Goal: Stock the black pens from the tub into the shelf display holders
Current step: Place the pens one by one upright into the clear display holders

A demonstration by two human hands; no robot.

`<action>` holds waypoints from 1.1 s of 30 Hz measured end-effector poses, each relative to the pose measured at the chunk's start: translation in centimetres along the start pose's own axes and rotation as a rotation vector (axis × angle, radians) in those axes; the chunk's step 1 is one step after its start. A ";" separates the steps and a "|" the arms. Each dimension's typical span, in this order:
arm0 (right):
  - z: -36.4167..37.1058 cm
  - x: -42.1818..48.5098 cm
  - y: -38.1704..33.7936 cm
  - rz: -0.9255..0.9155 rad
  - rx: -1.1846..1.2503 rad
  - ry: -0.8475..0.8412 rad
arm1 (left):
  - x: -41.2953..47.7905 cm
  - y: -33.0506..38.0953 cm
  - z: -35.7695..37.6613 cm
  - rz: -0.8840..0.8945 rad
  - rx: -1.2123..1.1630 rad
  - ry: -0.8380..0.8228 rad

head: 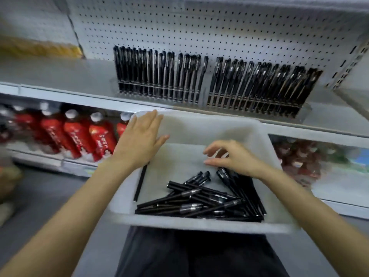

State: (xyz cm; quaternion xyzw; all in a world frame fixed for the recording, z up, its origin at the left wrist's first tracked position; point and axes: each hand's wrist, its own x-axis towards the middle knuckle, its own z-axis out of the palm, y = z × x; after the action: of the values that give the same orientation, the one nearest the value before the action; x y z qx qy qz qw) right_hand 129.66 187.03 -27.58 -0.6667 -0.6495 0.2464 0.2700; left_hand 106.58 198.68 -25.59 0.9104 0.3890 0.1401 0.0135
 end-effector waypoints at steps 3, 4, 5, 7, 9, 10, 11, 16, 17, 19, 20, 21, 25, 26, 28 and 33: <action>1.8 1.3 -2.8 -0.042 -0.018 -0.198 | -2.3 -2.6 -1.1 -0.101 0.053 -0.022; 2.5 1.8 -3.8 -0.070 -0.019 -0.245 | -3.1 -3.6 -1.6 -0.132 0.071 -0.017; 3.2 2.4 -4.7 -0.090 -0.012 -0.288 | -3.9 -4.5 -2.2 -0.163 0.077 -0.006; 4.6 3.3 -6.4 -0.069 0.037 -0.391 | -5.5 -5.9 -3.6 -0.226 0.077 0.026; 6.0 4.1 -7.8 -0.019 0.071 -0.511 | -7.2 -7.1 -4.9 -0.281 0.118 0.046; 6.6 4.5 -8.6 -0.013 0.071 -0.564 | -8.0 -7.7 -5.5 -0.307 0.148 0.043; 7.2 4.9 -9.3 -0.020 0.070 -0.610 | -8.8 -8.2 -6.2 -0.334 0.171 0.036; 9.7 6.6 -13.3 -0.106 0.069 -0.740 | -12.0 -10.9 -8.5 -0.473 0.203 0.006; 10.0 6.8 -13.9 -0.115 0.065 -0.755 | -12.3 -11.3 -8.7 -0.492 0.212 -0.003; 10.2 7.2 -14.7 -0.137 0.046 -0.794 | -12.6 -12.0 -8.9 -0.516 0.222 -0.022; 10.3 7.4 -14.9 -0.155 0.022 -0.816 | -12.6 -12.3 -9.0 -0.519 0.216 -0.026; 10.2 7.6 -15.0 -0.174 -0.009 -0.836 | -12.4 -12.5 -9.0 -0.519 0.204 -0.028; 9.1 8.4 -15.1 -0.164 -0.091 -0.848 | -11.2 -13.3 -8.5 -0.510 0.135 -0.018; 8.8 8.5 -15.0 -0.148 -0.099 -0.844 | -10.9 -13.4 -8.3 -0.506 0.117 -0.012; 8.6 8.7 -14.9 -0.126 -0.117 -0.839 | -10.3 -13.5 -8.0 -0.500 0.079 0.009; 9.1 8.9 -14.3 -0.111 -0.113 -0.815 | -9.2 -13.2 -7.5 -0.477 0.028 0.027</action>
State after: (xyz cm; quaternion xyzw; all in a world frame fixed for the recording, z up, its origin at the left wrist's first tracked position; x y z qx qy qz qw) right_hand 113.30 196.40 -24.29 -0.4924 -0.7506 0.4393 -0.0336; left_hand 89.24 200.71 -22.36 0.7910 0.5949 0.1398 0.0284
